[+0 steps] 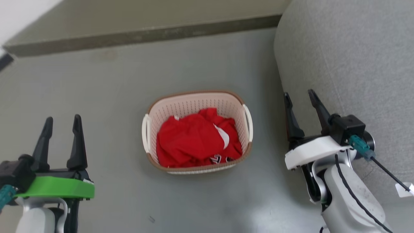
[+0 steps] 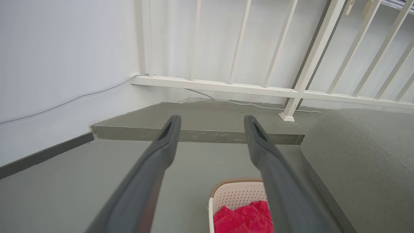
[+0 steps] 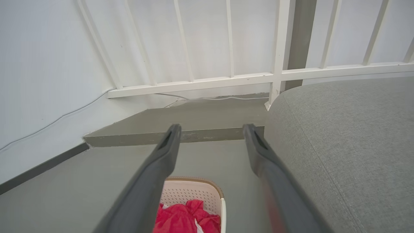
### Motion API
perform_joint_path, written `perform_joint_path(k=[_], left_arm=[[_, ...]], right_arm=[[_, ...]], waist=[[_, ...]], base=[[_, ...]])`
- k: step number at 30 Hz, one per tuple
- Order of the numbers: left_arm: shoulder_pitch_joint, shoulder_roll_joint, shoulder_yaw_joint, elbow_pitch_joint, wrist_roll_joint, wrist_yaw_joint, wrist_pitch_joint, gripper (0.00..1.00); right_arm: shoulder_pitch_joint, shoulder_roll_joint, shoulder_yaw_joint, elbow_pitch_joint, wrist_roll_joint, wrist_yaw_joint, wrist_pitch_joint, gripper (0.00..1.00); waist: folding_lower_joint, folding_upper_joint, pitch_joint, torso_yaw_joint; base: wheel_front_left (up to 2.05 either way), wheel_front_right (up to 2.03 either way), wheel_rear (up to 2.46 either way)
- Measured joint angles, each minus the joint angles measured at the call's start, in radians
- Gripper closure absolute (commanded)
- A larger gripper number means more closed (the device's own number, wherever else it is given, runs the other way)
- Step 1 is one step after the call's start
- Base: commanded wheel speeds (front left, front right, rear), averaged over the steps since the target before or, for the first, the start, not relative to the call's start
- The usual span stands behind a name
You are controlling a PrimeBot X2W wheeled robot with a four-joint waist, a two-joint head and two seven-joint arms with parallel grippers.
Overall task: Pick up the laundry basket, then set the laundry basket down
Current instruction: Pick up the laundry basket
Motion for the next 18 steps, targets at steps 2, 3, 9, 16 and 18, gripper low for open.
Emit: perform_joint_path(k=[2,3,9,16,18], left_arm=[[-0.012,0.006,-0.001,0.0,-0.006,-0.001,0.0,0.0],[-0.019,0.01,-0.001,0.0,-0.007,-0.001,0.0,0.0],[-0.047,0.043,-0.015,0.007,-0.027,-0.001,0.0,0.0],[-0.093,0.083,-0.071,0.022,-0.066,-0.001,0.0,0.0],[-0.109,0.096,-0.091,0.026,-0.081,-0.001,0.0,0.0]], right_arm=[[-0.012,0.0,0.0,0.001,-0.002,0.0,0.0,0.0],[-0.019,0.001,0.0,0.001,-0.003,-0.001,0.0,0.0],[-0.059,0.002,-0.003,0.013,-0.005,-0.009,0.0,0.0],[-0.099,0.003,-0.003,0.047,-0.005,-0.017,-0.001,0.0],[-0.111,0.003,-0.003,0.058,-0.004,-0.017,-0.002,0.0]], waist=[[0.0,0.0,0.023,-0.002],[0.0,0.0,0.035,-0.004],[0.0,0.0,0.104,-0.011],[0.0001,0.0,0.181,-0.02],[0.0,0.0,0.204,-0.022]], base=[[0.0,0.0,0.0],[0.0,0.0,0.0],[0.0,0.0,0.0],[0.0,0.0,0.0],[0.0,0.0,0.0]])
